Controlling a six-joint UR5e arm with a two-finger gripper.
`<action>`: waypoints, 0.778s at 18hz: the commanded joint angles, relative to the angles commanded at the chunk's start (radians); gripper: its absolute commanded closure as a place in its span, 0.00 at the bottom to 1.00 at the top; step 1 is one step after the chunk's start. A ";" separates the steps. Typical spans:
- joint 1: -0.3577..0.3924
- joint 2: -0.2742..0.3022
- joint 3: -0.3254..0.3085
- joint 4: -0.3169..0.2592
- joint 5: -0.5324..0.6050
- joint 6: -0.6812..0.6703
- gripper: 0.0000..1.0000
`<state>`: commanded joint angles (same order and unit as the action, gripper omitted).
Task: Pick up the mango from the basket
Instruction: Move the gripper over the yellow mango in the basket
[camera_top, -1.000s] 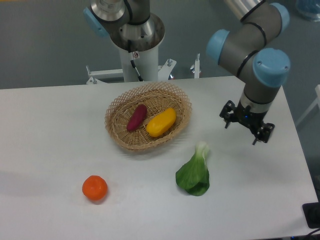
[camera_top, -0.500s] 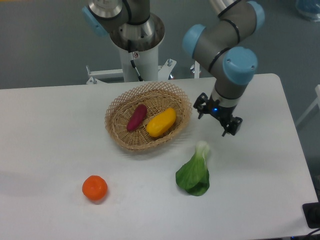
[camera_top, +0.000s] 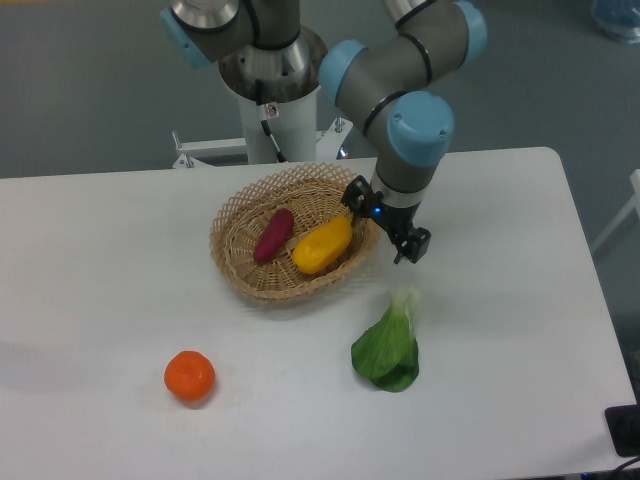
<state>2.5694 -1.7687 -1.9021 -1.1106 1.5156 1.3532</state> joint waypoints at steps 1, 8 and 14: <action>-0.012 0.011 -0.006 -0.002 0.000 -0.015 0.00; -0.049 0.032 -0.058 -0.003 -0.014 -0.048 0.00; -0.061 0.028 -0.098 0.009 -0.014 -0.074 0.00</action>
<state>2.5081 -1.7411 -2.0003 -1.1014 1.5018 1.2793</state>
